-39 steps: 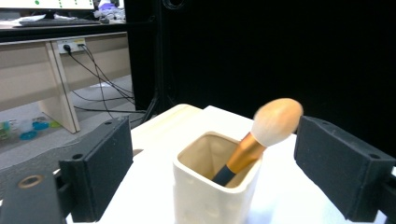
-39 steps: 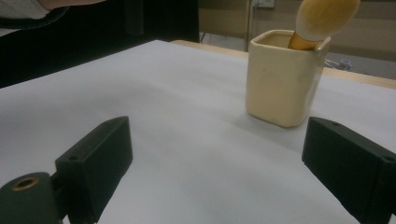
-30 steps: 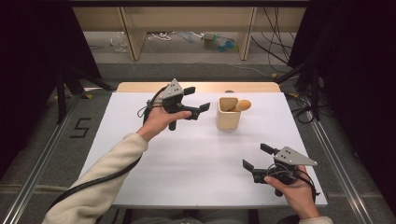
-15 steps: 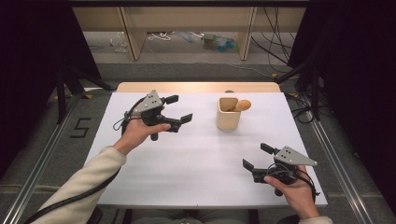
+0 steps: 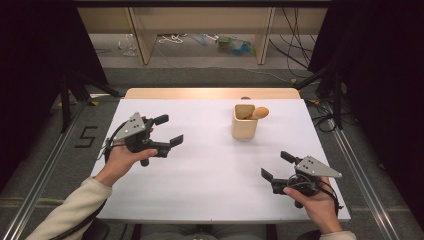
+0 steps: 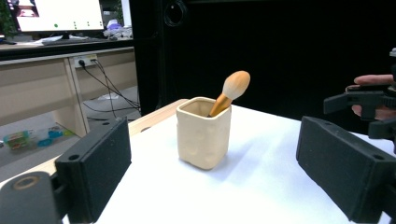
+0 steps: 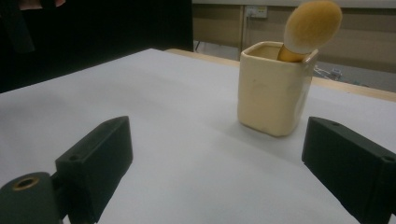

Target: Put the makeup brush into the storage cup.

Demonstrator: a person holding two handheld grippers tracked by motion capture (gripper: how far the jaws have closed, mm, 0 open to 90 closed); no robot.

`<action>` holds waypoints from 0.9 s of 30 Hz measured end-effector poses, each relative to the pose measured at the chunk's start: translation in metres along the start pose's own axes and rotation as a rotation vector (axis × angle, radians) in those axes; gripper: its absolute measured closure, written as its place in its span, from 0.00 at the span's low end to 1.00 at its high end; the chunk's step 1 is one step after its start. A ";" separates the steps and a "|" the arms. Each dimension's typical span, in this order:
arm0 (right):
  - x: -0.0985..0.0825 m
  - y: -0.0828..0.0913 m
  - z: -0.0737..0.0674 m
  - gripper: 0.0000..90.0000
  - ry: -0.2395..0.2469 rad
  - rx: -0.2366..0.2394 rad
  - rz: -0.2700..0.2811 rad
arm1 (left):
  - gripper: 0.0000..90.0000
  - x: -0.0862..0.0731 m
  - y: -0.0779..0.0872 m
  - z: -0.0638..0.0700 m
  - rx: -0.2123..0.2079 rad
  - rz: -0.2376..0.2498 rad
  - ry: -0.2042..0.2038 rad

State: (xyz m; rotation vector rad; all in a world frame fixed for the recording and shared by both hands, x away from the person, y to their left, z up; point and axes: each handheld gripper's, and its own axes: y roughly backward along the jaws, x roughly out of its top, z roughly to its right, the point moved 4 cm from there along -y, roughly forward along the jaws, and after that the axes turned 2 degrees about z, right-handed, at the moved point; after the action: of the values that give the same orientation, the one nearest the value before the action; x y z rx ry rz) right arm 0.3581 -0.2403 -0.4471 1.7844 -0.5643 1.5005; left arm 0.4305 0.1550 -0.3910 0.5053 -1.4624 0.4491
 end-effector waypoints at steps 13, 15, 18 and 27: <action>0.001 -0.001 0.000 0.11 -0.001 -0.014 0.016 | 0.11 -0.019 0.055 0.001 0.054 0.005 0.013; 0.001 -0.001 0.000 0.11 0.002 -0.010 0.015 | 0.11 -0.023 0.061 0.000 0.065 -0.001 0.007; 0.001 -0.002 0.000 0.11 -0.008 -0.005 0.025 | 0.11 -0.029 0.067 -0.002 0.080 -0.002 0.017; 0.001 -0.001 0.001 0.11 -0.006 -0.007 0.021 | 0.14 -0.046 0.070 0.000 0.096 -0.042 0.036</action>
State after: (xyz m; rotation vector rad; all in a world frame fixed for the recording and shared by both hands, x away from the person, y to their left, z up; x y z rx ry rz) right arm 0.3592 -0.2405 -0.4466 1.7832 -0.5929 1.5058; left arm 0.3877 0.2130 -0.4334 0.6005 -1.3984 0.4944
